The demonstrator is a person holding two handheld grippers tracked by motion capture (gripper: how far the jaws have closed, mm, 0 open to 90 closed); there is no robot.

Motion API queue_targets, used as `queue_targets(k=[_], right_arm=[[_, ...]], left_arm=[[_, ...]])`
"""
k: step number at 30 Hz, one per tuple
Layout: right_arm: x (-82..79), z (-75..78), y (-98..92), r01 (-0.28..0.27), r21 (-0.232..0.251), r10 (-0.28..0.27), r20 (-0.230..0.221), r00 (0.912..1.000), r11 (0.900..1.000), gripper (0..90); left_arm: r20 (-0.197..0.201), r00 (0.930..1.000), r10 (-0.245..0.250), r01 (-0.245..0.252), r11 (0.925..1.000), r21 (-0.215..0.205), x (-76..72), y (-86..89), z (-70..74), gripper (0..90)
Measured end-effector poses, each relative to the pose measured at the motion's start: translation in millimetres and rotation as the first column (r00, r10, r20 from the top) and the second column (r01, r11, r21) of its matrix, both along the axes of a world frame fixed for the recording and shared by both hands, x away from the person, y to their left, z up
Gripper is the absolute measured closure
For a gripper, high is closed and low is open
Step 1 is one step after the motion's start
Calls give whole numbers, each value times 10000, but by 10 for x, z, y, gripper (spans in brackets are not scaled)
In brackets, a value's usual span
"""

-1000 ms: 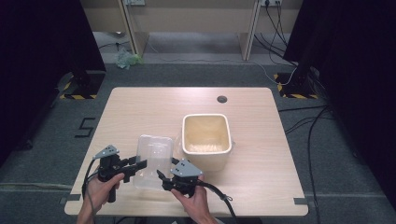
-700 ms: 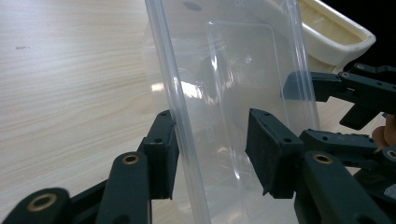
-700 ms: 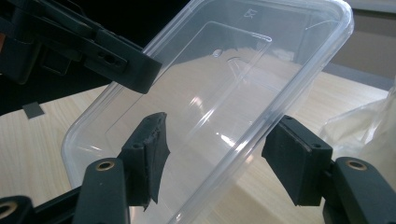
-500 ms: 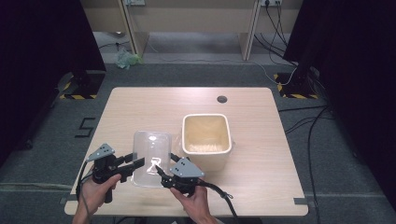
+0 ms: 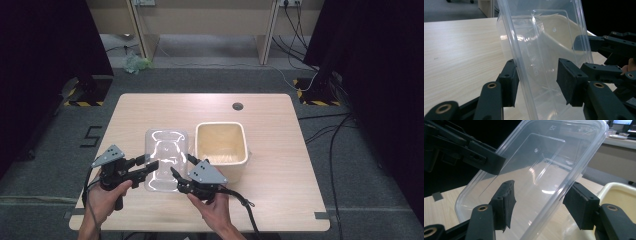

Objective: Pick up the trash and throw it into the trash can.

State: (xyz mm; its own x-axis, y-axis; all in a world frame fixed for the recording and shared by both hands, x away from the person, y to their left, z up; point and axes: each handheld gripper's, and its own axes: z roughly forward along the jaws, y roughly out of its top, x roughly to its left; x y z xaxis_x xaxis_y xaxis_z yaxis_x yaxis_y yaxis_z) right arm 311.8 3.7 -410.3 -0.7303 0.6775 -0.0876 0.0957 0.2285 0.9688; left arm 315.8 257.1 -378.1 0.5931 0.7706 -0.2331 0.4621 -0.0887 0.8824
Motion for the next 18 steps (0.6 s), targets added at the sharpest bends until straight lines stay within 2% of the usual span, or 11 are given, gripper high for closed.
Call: queue_targets(k=[5,10,11,14,18], right_arm=[[28,134,-84,178,94,-179,105,9998,9998,420],[75,232,-158,284,189,-287,164,9995,9994,421],[108,289,-197,348,184,-352,207,9992,9992,421],[155,359,-249,320,346,-323,54,9995,9989,423],[192,427,-296,325,414,-328,62,9994,9986,423]], left_arm=[[184,9997,-152,150,9999,86,43,-95,125,516],[234,9994,-262,262,9997,-2,101,-166,189,516],[255,9992,-301,303,9995,-99,143,-204,213,516],[376,9991,-212,216,9997,-113,193,-268,270,506],[459,9987,-201,207,9997,-130,238,-312,345,503]])
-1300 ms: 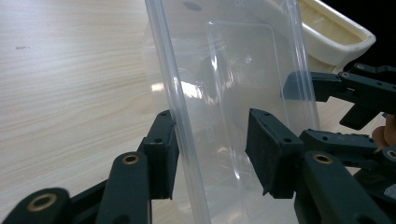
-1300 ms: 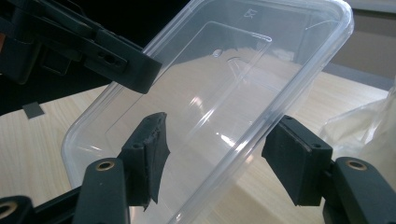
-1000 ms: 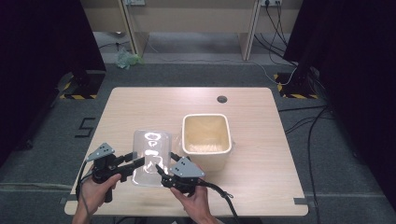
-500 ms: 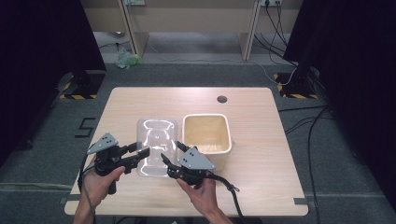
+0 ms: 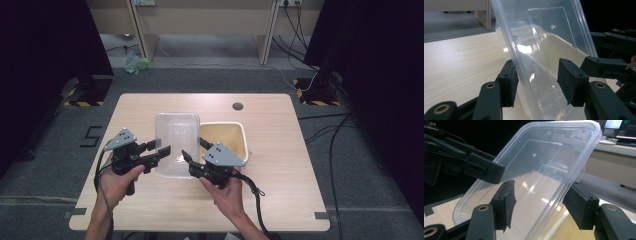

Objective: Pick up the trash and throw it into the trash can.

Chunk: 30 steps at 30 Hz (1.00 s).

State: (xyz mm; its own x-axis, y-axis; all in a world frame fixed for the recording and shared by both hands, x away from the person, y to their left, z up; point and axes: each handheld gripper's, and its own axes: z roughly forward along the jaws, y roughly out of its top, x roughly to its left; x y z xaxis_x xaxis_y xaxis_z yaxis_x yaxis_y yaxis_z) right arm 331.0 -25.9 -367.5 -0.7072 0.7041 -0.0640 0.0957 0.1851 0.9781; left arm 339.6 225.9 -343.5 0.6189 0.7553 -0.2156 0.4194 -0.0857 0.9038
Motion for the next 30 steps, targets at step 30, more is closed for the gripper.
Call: queue_targets(k=[30], right_arm=[[283,298,-658,1210,20,-1210,262,9923,9927,429]], left_arm=[[-38,9960,-896,897,9957,230,452,-784,191,504]])
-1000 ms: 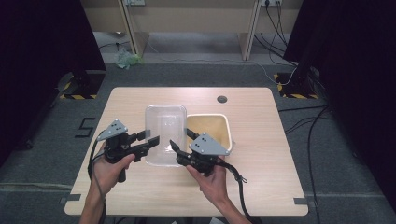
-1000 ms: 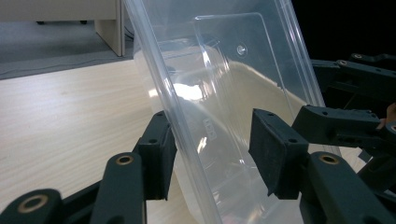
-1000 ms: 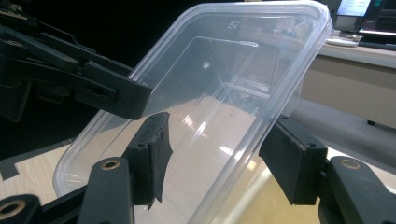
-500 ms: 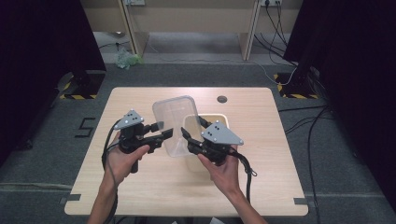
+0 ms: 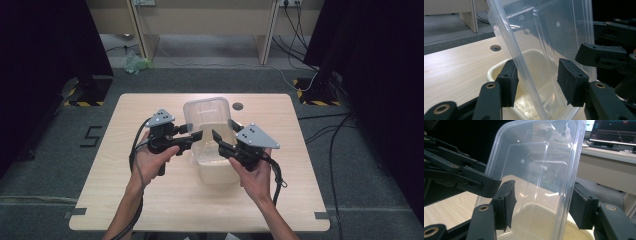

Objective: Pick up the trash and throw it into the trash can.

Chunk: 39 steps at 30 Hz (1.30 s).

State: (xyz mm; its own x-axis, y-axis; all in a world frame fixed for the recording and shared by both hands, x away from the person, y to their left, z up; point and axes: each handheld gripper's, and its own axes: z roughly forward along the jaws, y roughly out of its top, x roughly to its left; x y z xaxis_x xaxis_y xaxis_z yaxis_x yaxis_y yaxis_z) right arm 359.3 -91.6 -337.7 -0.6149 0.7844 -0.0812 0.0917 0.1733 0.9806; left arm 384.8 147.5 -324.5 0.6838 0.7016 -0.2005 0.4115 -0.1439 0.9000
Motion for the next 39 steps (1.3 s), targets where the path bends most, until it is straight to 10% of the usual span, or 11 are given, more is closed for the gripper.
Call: queue_targets(k=[39], right_arm=[[232,-551,-436,92,405,-14,-1893,9819,9991,336]], left_arm=[[-916,9951,-370,408,9984,398,279,-304,-309,439]])
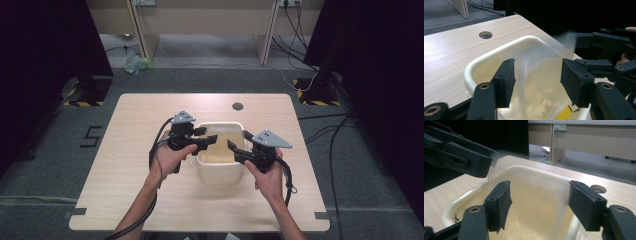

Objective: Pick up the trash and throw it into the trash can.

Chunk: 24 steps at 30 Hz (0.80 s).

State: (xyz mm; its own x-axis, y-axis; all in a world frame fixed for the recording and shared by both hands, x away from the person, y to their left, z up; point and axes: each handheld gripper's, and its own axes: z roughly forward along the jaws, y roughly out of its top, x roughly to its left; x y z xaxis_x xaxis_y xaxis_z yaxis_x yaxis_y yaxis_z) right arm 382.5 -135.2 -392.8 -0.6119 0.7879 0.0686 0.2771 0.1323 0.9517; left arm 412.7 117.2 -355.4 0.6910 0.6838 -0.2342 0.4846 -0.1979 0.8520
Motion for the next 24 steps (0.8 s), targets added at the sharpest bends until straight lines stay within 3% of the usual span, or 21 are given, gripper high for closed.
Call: queue_targets(k=[12,24], right_arm=[[-38,76,-131,148,183,-146,-122,9998,9997,276],[-48,15,-423,597,330,-585,-357,9976,9977,259]], left_arm=[[-38,9989,457,-456,9988,196,-32,176,-38,311],[94,9961,873,-872,9961,-103,-153,415,-148,275]])
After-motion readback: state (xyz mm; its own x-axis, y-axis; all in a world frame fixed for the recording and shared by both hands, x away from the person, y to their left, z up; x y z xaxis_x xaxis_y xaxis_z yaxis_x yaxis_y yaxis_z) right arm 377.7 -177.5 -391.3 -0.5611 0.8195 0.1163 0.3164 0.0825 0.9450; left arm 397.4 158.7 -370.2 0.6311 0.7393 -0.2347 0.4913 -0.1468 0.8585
